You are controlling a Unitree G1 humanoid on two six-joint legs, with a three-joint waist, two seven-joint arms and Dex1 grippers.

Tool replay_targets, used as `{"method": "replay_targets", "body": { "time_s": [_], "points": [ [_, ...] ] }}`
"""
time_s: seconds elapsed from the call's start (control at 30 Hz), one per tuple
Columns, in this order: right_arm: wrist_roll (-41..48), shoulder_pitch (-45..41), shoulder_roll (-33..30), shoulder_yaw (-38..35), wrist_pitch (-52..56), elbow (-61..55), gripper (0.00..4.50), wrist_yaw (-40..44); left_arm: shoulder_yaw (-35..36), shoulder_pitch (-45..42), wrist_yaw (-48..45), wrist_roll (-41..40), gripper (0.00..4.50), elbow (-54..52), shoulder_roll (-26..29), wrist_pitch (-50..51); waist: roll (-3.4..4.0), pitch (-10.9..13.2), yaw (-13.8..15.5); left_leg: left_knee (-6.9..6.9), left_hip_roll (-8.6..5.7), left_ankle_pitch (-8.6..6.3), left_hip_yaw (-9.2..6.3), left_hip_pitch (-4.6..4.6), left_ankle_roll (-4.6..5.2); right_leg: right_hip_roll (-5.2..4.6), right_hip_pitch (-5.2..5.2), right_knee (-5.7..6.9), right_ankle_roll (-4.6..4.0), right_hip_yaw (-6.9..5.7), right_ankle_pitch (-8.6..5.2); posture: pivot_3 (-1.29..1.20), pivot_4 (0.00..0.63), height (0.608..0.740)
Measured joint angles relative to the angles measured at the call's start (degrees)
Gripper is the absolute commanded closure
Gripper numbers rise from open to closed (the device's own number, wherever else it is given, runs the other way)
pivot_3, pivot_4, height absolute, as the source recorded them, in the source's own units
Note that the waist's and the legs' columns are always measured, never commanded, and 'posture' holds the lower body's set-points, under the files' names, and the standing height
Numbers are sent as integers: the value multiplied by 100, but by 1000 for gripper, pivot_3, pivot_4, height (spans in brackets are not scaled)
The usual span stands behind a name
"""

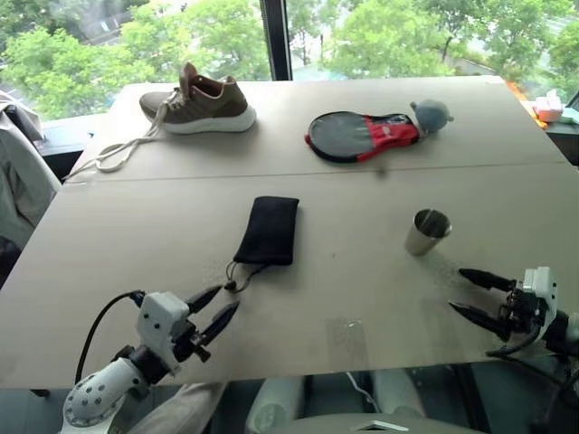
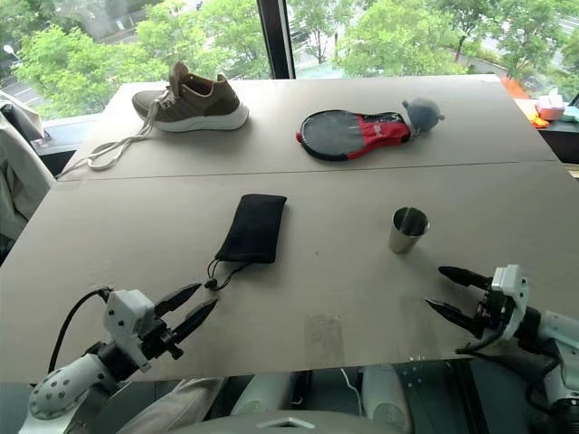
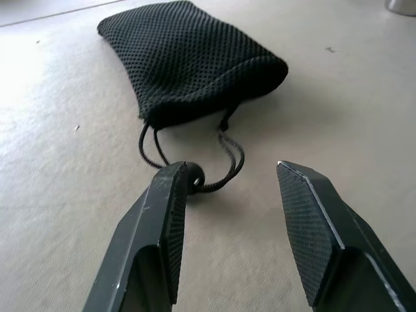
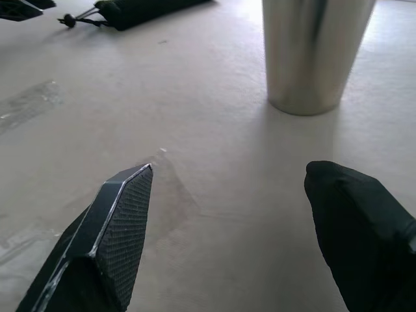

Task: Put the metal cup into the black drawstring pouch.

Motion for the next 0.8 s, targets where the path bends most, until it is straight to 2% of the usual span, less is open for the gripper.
{"method": "replay_targets", "body": {
  "time_s": [0.13,0.2,0.27,0.4,0.63,0.8],
  "points": [
    [38,422,270,17,-26,-618,726,-160,-211,-541,204,139,2260,-32,-13,164,-1,-2,6,2,1,0,-1,0,-1,2,1,0,1,-5,0,0,150,736],
    [23,602,447,10,-17,-928,726,-457,-456,-976,516,776,2260,71,2,73,-1,-3,20,3,0,-1,-2,1,-2,3,2,1,2,-8,0,0,150,736],
    [71,817,762,50,127,-1446,726,-903,-881,-1503,887,1773,2260,342,100,-203,-2,-5,18,3,0,0,-3,0,-3,8,2,3,1,-8,2,0,150,736],
    [79,1263,901,71,207,-2140,726,-1302,-1382,-1871,1169,2787,2260,684,233,-502,-1,-7,-9,-6,-2,-1,5,-1,0,5,-5,-4,1,2,3,0,150,736],
    [-9,1767,1054,358,201,-3053,726,-1690,-1755,-2098,1577,3532,2260,977,151,-725,-4,-9,13,-4,2,-9,-3,-1,-13,-2,-2,-2,4,-8,-1,0,150,736],
    [-39,1896,1053,468,200,-3264,726,-1817,-1845,-2288,1894,3926,2260,1132,112,-1127,-4,-8,8,-3,2,-8,-4,-2,-11,-6,-4,-2,6,-17,-2,0,150,736]
  ]
}}
